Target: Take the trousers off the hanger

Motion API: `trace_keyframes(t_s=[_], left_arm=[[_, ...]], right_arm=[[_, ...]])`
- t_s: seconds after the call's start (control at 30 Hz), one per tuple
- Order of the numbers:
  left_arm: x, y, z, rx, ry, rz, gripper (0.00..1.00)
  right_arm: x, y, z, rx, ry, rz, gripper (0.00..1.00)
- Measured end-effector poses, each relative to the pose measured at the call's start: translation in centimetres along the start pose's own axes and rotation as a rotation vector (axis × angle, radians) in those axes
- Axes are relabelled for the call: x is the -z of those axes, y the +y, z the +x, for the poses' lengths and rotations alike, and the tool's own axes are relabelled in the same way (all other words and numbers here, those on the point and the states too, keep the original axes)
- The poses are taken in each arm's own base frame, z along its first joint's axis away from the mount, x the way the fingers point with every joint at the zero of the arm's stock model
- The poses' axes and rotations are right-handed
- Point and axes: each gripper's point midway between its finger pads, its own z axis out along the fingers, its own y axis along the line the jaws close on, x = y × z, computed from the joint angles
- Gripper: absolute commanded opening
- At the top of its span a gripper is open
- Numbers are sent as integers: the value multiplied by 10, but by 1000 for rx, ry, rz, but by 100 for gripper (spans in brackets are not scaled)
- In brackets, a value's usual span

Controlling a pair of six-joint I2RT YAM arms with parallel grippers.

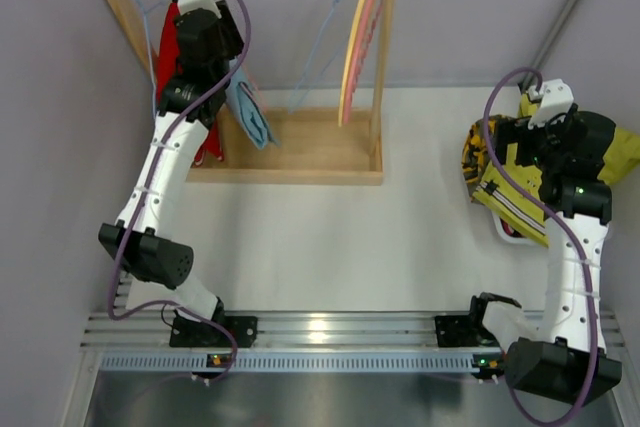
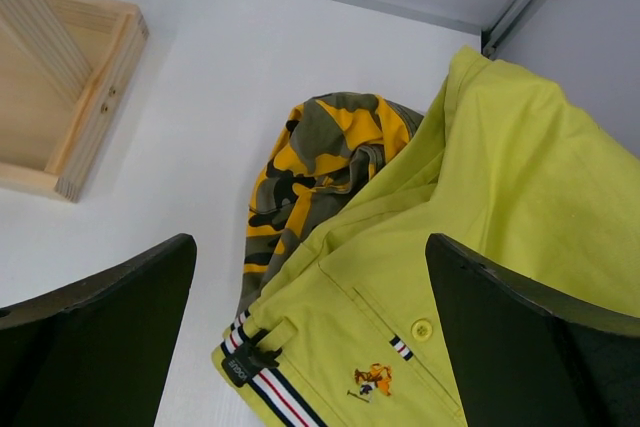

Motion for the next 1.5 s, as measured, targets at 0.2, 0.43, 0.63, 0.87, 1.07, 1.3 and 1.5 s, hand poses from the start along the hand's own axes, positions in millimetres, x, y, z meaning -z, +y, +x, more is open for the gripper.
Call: trace_keyframes(t_s=[0.2, 0.43, 0.63, 0.87, 1.07, 1.3, 1.5], left_arm=[[-9, 7, -5, 2, -14, -27, 33], [-8, 13, -14, 9, -34, -39, 0], [-2, 10, -17, 4, -25, -13, 0], [8, 5, -20, -4, -7, 51, 0], [19, -6, -27, 9, -7, 127, 0], [31, -14, -41, 22, -33, 192, 0], [51, -18, -63, 38, -80, 248, 0]], right_arm=[[1, 0, -1, 1, -2, 1, 99], [2, 1, 2, 7, -2, 0, 99], [2, 1, 1, 7, -4, 1, 99], [2, 1, 1, 7, -4, 1, 99], [3, 2, 3, 7, -6, 1, 99], [5, 3, 2, 9, -12, -2, 100], [5, 4, 2, 8, -14, -7, 99]])
